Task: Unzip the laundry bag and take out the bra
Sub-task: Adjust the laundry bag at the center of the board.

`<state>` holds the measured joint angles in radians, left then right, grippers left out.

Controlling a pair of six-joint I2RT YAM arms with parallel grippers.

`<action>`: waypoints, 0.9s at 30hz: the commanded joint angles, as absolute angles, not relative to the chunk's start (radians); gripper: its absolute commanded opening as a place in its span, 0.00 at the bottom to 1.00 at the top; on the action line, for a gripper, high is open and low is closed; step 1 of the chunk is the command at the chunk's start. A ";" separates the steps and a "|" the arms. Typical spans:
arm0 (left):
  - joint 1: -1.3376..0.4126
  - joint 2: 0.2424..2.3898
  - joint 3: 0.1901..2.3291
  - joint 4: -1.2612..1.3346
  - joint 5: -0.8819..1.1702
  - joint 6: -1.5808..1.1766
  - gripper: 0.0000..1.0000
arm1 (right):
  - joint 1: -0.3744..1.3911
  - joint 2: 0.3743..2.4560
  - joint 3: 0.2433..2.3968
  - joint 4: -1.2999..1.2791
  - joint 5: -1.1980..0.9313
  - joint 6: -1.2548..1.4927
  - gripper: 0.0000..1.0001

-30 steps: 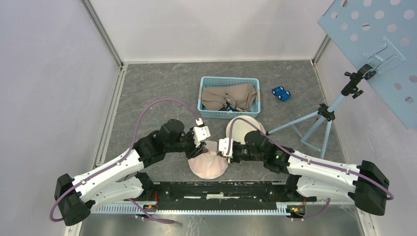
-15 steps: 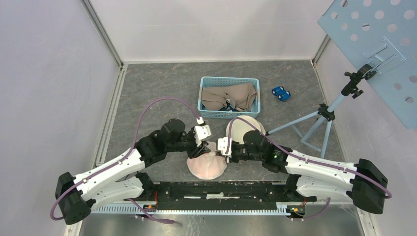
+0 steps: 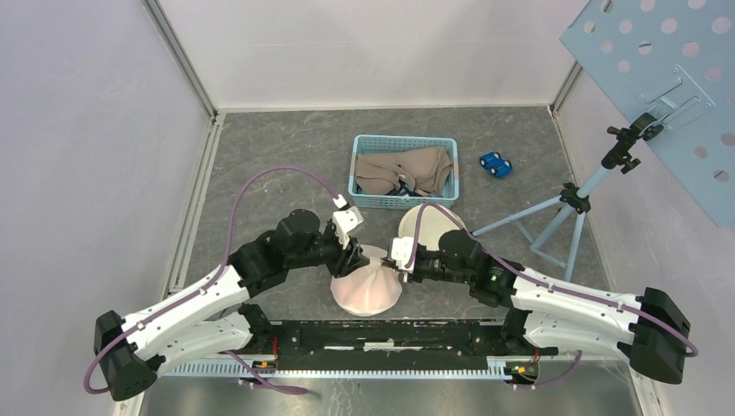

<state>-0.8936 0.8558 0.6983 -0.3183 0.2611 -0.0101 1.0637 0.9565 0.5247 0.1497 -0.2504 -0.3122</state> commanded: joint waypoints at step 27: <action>-0.890 0.950 0.712 -0.250 0.067 -0.457 0.42 | 1.063 0.914 0.482 0.309 -0.190 -0.225 0.00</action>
<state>-0.8936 0.9443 0.6987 -0.2920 0.1020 -0.3729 1.0630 0.9298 0.4740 0.2005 -0.1783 -0.2512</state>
